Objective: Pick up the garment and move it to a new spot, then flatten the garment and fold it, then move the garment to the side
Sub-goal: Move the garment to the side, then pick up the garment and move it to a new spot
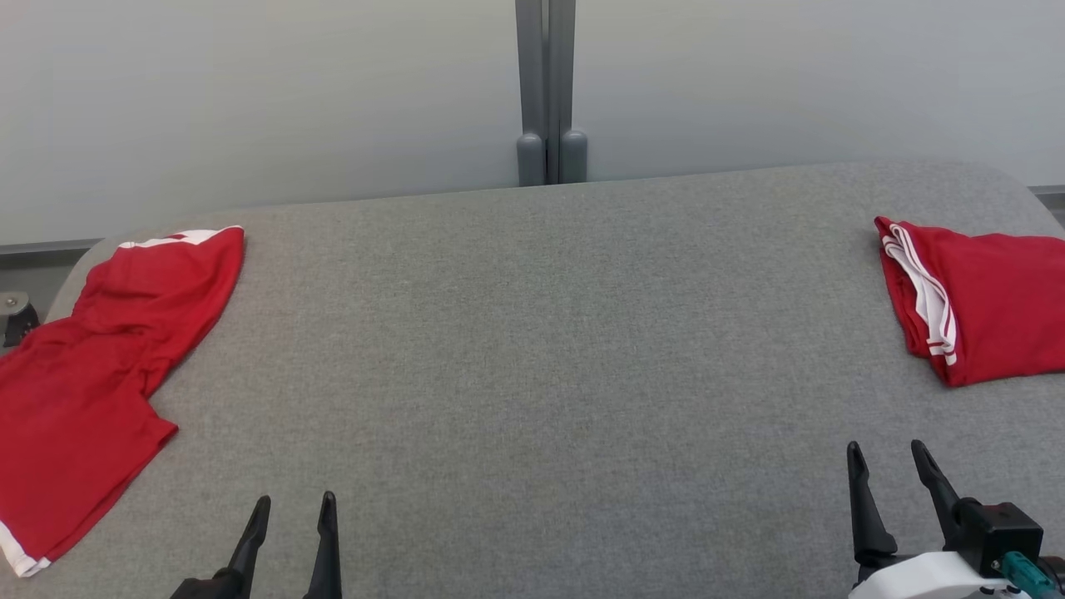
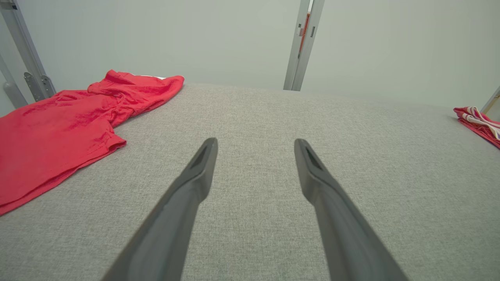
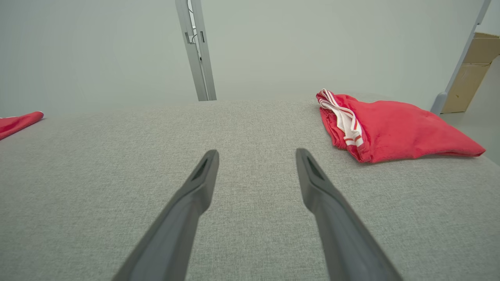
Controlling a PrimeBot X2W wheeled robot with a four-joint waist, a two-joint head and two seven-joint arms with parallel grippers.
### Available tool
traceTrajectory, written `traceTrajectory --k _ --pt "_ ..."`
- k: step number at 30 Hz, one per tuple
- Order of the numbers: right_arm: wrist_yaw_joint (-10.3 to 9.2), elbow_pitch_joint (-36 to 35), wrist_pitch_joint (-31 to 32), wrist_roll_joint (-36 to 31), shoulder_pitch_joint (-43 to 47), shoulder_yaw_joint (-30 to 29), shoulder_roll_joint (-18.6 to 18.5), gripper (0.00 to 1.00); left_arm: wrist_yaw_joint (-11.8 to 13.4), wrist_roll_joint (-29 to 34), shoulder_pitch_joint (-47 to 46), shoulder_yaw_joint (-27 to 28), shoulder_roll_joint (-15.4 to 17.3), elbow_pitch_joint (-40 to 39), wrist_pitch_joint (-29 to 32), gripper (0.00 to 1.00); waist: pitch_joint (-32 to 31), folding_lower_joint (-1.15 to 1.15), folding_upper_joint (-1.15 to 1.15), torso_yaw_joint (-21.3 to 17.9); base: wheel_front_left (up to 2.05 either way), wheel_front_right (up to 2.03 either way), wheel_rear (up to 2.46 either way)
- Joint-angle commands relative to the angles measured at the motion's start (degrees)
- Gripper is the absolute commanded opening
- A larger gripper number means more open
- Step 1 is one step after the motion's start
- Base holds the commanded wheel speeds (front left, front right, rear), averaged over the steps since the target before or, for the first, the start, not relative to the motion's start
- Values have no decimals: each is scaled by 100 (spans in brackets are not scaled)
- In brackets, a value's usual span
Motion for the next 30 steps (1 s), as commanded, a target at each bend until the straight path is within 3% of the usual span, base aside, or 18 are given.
traceTrajectory --k 1,20,24,30 --pt "-9 20 -16 29 6 15 -3 100 9 23 -3 -15 -1 15 -2 100 4 0 0 -3 0 0 0" --pt "-8 61 -16 134 39 55 -2 100 9 69 -59 -93 -3 45 -2 100 66 0 0 158 0 0 0" --pt "-8 72 -16 193 133 93 -2 100 9 89 -81 -137 0 54 -2 100 35 0 0 541 0 0 0" --pt "-8 95 -17 313 158 207 -3 100 9 104 28 -130 4 50 -2 100 -28 0 0 1517 0 0 0"
